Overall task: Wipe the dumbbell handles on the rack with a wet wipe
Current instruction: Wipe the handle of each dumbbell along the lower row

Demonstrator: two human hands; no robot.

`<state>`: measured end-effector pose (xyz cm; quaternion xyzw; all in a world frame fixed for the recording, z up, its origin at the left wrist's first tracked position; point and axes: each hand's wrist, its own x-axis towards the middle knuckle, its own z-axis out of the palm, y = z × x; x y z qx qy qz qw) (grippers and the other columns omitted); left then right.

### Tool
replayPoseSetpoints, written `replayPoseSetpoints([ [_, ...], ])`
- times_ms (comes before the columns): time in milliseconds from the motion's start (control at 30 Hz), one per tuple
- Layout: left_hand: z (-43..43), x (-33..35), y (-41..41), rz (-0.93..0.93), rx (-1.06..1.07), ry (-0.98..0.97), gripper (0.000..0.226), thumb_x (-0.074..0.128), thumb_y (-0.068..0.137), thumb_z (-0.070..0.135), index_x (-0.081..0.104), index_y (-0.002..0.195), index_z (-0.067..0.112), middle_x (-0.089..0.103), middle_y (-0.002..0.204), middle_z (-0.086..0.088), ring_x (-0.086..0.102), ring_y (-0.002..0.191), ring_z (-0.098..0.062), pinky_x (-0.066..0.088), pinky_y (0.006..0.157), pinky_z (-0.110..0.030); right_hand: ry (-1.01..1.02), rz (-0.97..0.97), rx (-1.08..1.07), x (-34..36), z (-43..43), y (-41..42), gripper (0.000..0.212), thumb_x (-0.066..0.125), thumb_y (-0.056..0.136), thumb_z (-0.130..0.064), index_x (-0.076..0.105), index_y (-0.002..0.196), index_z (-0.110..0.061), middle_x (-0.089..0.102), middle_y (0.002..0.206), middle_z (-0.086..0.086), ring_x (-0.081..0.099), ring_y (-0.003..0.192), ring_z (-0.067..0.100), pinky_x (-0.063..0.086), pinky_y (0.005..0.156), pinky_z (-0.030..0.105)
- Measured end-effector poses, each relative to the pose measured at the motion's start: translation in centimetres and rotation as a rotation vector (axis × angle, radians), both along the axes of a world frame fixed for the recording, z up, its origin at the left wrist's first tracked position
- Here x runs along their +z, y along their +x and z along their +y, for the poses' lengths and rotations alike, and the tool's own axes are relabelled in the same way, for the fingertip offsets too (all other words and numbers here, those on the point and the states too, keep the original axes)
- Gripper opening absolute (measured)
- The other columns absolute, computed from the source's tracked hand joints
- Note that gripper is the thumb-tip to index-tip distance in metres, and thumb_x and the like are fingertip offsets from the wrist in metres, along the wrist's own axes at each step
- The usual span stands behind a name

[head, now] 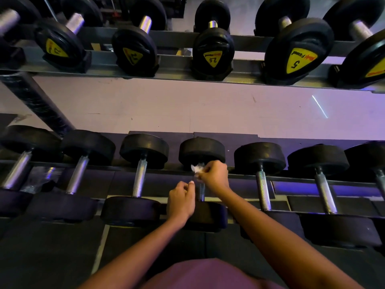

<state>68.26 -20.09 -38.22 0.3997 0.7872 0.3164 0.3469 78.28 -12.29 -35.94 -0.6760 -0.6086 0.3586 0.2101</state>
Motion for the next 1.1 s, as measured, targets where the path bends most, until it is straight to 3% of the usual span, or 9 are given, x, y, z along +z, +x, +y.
replayPoseSetpoints([
  [167,-0.1,0.2,0.1,-0.002,0.021,-0.014,0.034,0.043,0.095,0.046,0.061,0.086,0.019,0.063,0.083,-0.003,0.058,0.08,-0.021,0.042,0.067,-0.033,-0.021,0.008,-0.023,0.2,1.2,-0.6,0.011,0.078,0.079,-0.02,0.068,0.082,-0.016,0.067,0.077,-0.002,0.065,0.076,0.008,0.058,0.075,0.031],
  [333,-0.1,0.1,0.0,-0.008,0.022,-0.003,0.034,0.046,0.093,0.045,0.062,0.084,0.017,0.066,0.087,-0.007,0.06,0.085,-0.027,0.043,0.07,-0.035,-0.121,-0.039,0.018,-0.8,-1.9,0.8,0.02,0.082,0.074,-0.023,0.063,0.072,-0.018,0.067,0.076,0.0,0.065,0.072,0.009,0.053,0.061,0.024],
  [600,0.2,0.4,-0.4,-0.041,-0.063,-0.048,0.032,0.046,0.094,0.044,0.063,0.085,0.018,0.068,0.095,-0.009,0.06,0.092,-0.028,0.039,0.07,-0.031,-0.202,-0.036,0.026,-1.0,-3.2,1.6,0.017,0.079,0.074,-0.02,0.067,0.076,-0.008,0.068,0.081,0.007,0.065,0.078,0.018,0.055,0.071,0.033],
  [700,0.3,0.3,-0.4,-0.045,-0.121,-0.059,0.034,0.045,0.094,0.045,0.064,0.092,0.017,0.067,0.1,-0.007,0.06,0.094,-0.027,0.042,0.075,-0.032,-0.2,-0.026,0.005,-0.9,-3.5,1.6,0.017,0.078,0.075,-0.02,0.067,0.078,-0.007,0.068,0.08,0.006,0.063,0.076,0.015,0.053,0.068,0.028],
  [833,0.8,-0.2,-0.6,0.015,-0.211,-0.035,0.028,0.047,0.092,0.045,0.059,0.097,0.02,0.064,0.109,-0.007,0.057,0.106,-0.028,0.045,0.087,-0.038,-0.157,-0.011,-0.042,-0.8,-3.7,1.6,0.022,0.08,0.073,-0.024,0.069,0.073,-0.005,0.07,0.077,0.008,0.065,0.074,0.017,0.056,0.071,0.035],
  [967,1.3,0.1,-0.3,0.145,-0.308,0.053,0.031,0.047,0.093,0.043,0.056,0.112,0.02,0.057,0.118,-0.005,0.049,0.115,-0.026,0.041,0.093,-0.04,-0.071,0.051,-0.079,-0.1,-4.2,1.2,0.022,0.078,0.076,-0.025,0.066,0.066,-0.011,0.066,0.066,0.0,0.058,0.059,0.005,0.049,0.056,0.018],
  [1100,2.2,1.4,1.1,0.086,-0.335,0.178,0.033,0.045,0.095,0.041,0.057,0.115,0.019,0.056,0.118,-0.003,0.049,0.113,-0.023,0.043,0.094,-0.042,-0.042,0.087,-0.142,0.2,-4.4,2.1,0.021,0.075,0.079,-0.019,0.064,0.066,-0.007,0.061,0.061,-0.002,0.054,0.054,0.002,0.043,0.051,0.012],
])
